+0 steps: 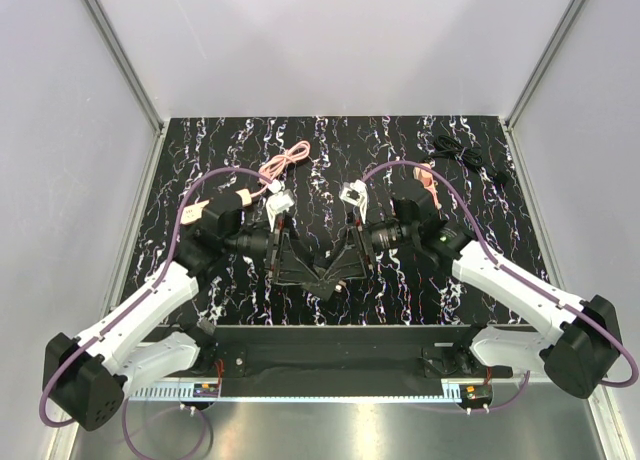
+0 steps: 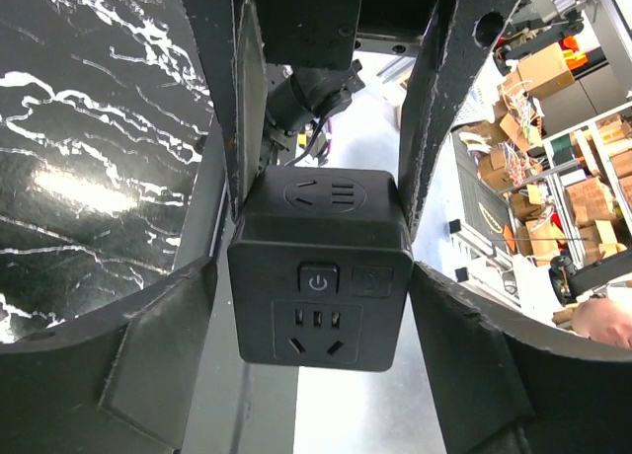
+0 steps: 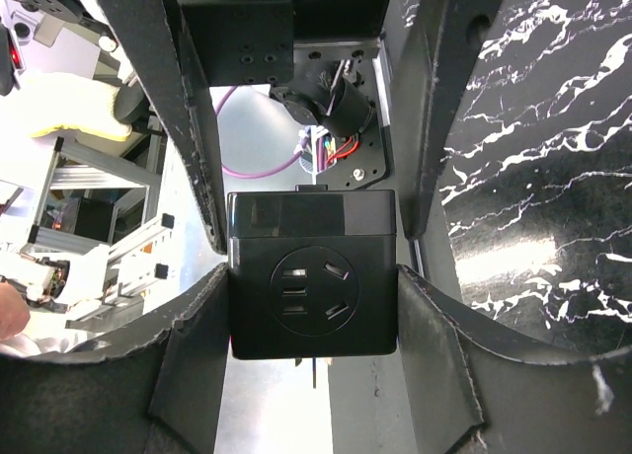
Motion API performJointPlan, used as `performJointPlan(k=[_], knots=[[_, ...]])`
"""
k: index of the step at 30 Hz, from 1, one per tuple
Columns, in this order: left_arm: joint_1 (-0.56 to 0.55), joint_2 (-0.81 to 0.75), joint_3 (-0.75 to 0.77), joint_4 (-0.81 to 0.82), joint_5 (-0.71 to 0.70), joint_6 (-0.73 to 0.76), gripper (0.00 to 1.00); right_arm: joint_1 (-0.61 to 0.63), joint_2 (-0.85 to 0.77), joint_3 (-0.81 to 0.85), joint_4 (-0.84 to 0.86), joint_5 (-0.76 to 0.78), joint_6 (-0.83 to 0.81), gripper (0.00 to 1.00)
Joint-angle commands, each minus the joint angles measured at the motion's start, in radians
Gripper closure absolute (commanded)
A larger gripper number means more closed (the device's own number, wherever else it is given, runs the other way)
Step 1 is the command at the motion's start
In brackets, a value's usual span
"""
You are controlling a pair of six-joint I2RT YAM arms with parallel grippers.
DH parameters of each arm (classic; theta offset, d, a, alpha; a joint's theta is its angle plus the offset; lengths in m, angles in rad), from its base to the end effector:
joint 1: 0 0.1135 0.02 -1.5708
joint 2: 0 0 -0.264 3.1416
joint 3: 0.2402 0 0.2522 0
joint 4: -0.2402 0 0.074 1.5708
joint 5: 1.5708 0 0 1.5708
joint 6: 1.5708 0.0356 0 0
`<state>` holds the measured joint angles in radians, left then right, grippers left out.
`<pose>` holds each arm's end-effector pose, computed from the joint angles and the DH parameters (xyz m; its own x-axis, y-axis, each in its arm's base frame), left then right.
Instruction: Insert the plug
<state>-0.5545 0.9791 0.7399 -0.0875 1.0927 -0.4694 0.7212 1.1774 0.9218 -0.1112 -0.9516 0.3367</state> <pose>0.1624 -0.1377 0.3039 -0.6763 0.1740 -0.7158 0.7302 0.0304 -0.6825 0.1756 0.1930 0.3195 -0.5694 -0.2453 -0.7846 -0.8116 0.0159 0.5841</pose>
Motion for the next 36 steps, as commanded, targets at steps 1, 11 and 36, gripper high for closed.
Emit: performJointPlan(k=[1, 11, 36], knots=[[0.001, 0.006, 0.015, 0.086, 0.022, -0.017, 0.15, 0.004, -0.019, 0.054, 0.047, -0.019, 0.005, 1.0], [-0.008, 0.043, -0.005, 0.17, 0.072, -0.041, 0.31, 0.003, 0.01, 0.043, 0.151, -0.045, 0.062, 1.0], [0.554, 0.478, 0.559, -0.73, -1.191, 0.112, 1.0, -0.055, -0.045, 0.142, -0.265, 0.678, 0.11, 0.0]])
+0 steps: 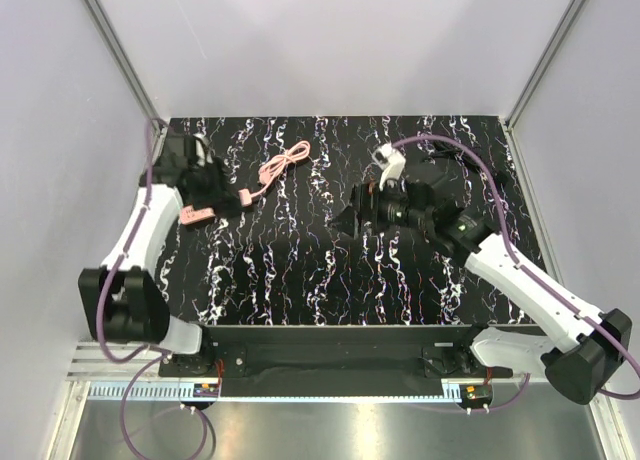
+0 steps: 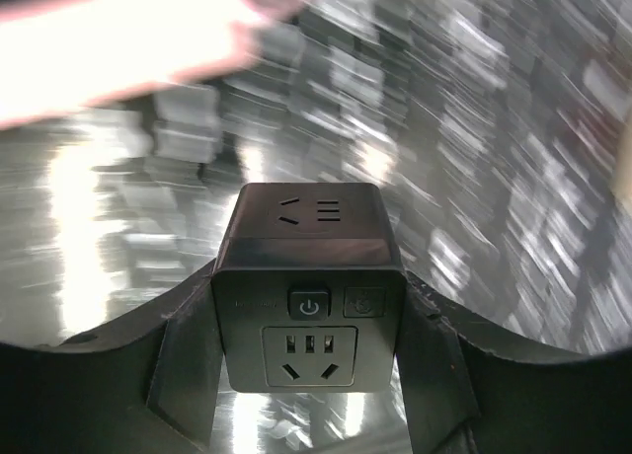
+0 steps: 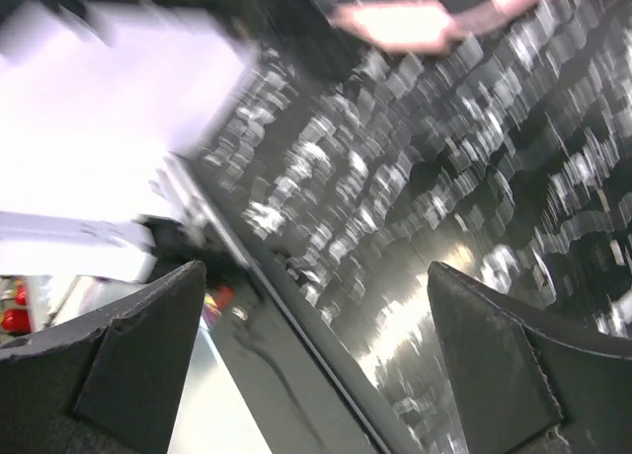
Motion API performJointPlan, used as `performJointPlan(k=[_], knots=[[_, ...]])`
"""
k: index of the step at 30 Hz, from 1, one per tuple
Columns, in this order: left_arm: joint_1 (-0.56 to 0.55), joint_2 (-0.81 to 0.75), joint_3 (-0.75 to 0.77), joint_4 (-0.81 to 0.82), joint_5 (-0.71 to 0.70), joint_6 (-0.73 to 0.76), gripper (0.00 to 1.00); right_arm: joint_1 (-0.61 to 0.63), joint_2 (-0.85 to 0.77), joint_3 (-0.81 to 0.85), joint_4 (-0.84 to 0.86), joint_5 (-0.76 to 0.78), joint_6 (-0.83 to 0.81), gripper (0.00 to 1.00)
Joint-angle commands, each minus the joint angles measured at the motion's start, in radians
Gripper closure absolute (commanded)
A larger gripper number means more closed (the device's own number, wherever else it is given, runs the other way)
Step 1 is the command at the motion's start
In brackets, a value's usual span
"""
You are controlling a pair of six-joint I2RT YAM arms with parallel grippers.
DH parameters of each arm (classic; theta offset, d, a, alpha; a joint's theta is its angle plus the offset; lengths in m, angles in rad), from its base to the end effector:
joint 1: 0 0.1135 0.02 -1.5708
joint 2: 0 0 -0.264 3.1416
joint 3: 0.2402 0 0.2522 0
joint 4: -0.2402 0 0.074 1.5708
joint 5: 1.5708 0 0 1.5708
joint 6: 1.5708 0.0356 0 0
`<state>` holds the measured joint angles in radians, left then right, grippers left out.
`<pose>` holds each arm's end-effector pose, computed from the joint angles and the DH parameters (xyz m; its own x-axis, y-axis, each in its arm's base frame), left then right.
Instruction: Insert the plug
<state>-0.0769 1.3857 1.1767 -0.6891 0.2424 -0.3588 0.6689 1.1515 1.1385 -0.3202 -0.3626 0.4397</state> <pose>0.2896 -0.0309 0.2959 -0.8087 -0.2796 -0.5175 -0.0644 0.9166 -0.3946 0.1958 0.1709 0.3763 -0.5909 0.0402 -0.8057 -0.6534 0.5620 0.5072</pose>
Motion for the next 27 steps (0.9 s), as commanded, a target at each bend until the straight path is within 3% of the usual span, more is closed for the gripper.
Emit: performJointPlan(k=[1, 7, 13, 27], knots=[[0.135, 0.096, 0.144, -0.135, -0.354, 0.003, 1.0, -0.003, -0.022, -0.091, -0.053, 0.103, 0.002, 0.0], [0.236, 0.271, 0.262, -0.153, -0.429, 0.023, 1.0, -0.005, -0.018, -0.143, -0.022, 0.073, -0.016, 0.0], [0.259, 0.351, 0.325, -0.168, -0.511, 0.04, 1.0, -0.003, -0.006, -0.151, -0.022, 0.067, -0.056, 0.0], [0.321, 0.401, 0.337, -0.15, -0.295, 0.077, 1.0, -0.003, 0.025, -0.175, 0.003, 0.06, -0.081, 0.0]])
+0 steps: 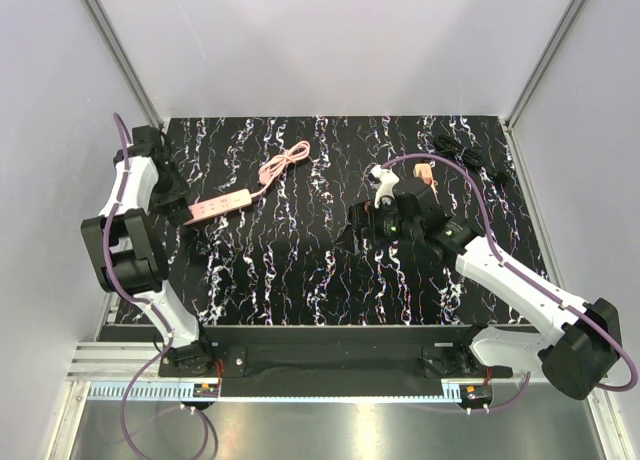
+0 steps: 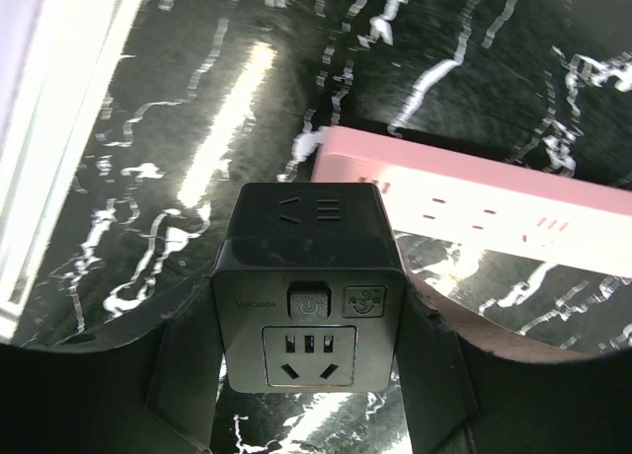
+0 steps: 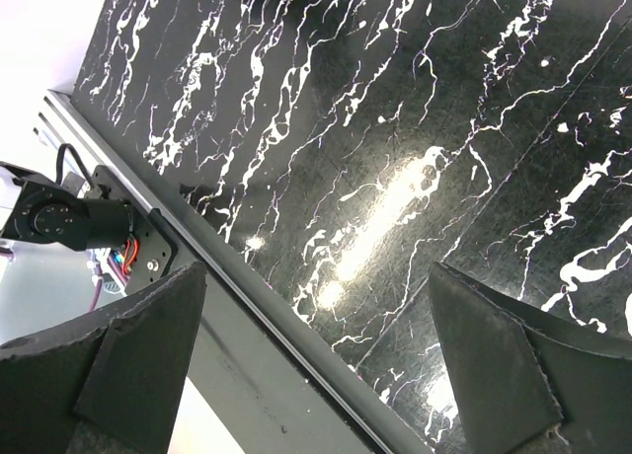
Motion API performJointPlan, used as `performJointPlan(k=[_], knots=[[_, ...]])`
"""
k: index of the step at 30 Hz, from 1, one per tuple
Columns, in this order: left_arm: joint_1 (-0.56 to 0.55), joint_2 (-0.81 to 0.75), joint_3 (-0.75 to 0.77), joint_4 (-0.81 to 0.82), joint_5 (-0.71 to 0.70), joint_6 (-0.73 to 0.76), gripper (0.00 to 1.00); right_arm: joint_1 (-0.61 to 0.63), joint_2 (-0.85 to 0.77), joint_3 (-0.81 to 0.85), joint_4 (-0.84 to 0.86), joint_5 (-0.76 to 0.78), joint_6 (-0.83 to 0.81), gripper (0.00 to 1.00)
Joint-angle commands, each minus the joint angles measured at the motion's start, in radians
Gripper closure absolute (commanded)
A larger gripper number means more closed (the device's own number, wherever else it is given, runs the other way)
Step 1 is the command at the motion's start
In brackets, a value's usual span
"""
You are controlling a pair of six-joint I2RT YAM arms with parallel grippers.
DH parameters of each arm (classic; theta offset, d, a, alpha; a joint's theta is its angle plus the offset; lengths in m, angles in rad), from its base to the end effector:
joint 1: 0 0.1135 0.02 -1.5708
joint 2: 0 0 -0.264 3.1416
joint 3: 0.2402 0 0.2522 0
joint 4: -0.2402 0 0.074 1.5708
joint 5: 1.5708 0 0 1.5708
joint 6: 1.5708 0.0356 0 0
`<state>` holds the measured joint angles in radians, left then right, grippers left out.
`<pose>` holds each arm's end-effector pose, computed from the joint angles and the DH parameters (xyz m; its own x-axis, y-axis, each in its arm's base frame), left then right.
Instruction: Insert the plug
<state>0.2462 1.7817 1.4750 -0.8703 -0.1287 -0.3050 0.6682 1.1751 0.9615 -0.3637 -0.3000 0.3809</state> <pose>0.3566 0.0943 0.2540 -0.7674 -0.4999 -0.4016 -0.5450 0.8384 -0.0022 0.1982 0.1699 0.3049 -0.6900 -0.0922 -0.7179 -0.5707 0.6794 0.4612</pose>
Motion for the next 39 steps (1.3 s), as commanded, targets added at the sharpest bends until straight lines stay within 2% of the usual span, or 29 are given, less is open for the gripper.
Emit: performJointPlan(k=[1, 5, 9, 21, 39], knots=[[-0.002, 0.008, 0.036, 0.033, 0.087, 0.021, 1.0, -0.002, 0.003, 0.002, 0.046, -0.002, -0.023, 0.0], [-0.01, -0.004, 0.002, 0.045, 0.121, 0.018, 1.0, -0.002, 0.006, 0.0, 0.049, 0.004, -0.028, 0.0], [-0.01, -0.013, -0.012, 0.057, 0.063, 0.02, 1.0, -0.002, 0.014, 0.009, 0.049, 0.002, -0.028, 0.0], [-0.01, 0.03, 0.004, 0.109, 0.109, 0.017, 1.0, -0.002, 0.014, 0.006, 0.049, -0.001, -0.034, 0.01], [0.007, 0.097, 0.036, 0.12, 0.066, 0.044, 1.0, -0.002, 0.012, 0.0, 0.049, -0.007, -0.042, 0.0]])
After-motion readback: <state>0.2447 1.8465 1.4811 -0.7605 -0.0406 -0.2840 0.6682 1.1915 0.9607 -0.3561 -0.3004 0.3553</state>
